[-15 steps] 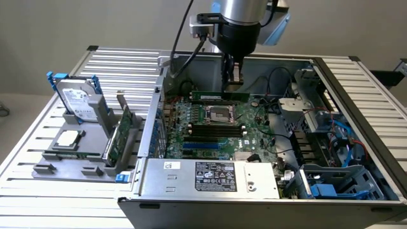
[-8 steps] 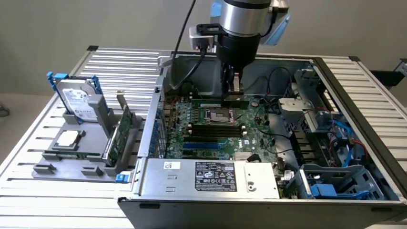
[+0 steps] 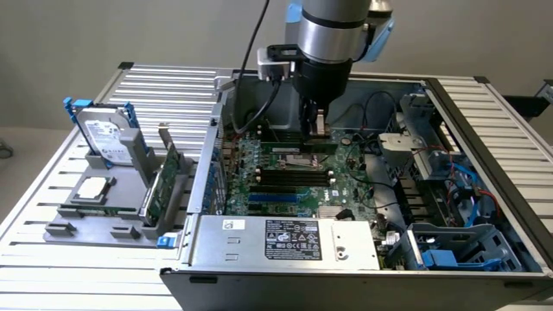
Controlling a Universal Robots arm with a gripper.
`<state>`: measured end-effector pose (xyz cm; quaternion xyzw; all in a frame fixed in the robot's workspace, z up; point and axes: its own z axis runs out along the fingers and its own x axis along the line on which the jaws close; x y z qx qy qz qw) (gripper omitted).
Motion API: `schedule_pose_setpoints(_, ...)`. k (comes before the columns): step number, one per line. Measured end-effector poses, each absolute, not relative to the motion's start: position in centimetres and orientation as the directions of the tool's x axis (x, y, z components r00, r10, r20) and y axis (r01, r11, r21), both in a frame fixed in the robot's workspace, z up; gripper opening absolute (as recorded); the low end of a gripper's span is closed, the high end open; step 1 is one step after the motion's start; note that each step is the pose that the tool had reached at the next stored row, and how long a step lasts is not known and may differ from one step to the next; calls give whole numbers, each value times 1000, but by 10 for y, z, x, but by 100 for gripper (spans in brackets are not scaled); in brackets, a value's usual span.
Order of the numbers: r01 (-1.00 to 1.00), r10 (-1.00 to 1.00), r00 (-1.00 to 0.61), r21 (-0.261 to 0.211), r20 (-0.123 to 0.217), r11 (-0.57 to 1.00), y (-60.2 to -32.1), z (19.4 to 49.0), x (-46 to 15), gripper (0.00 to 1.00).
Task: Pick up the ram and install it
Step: 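Insert the ram into the slot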
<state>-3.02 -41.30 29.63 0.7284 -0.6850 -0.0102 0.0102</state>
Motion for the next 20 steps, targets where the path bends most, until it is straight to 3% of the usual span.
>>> schedule_pose_setpoints(20, -999, -999, 34, 28, -9, -35, -414, 260, -25, 14)
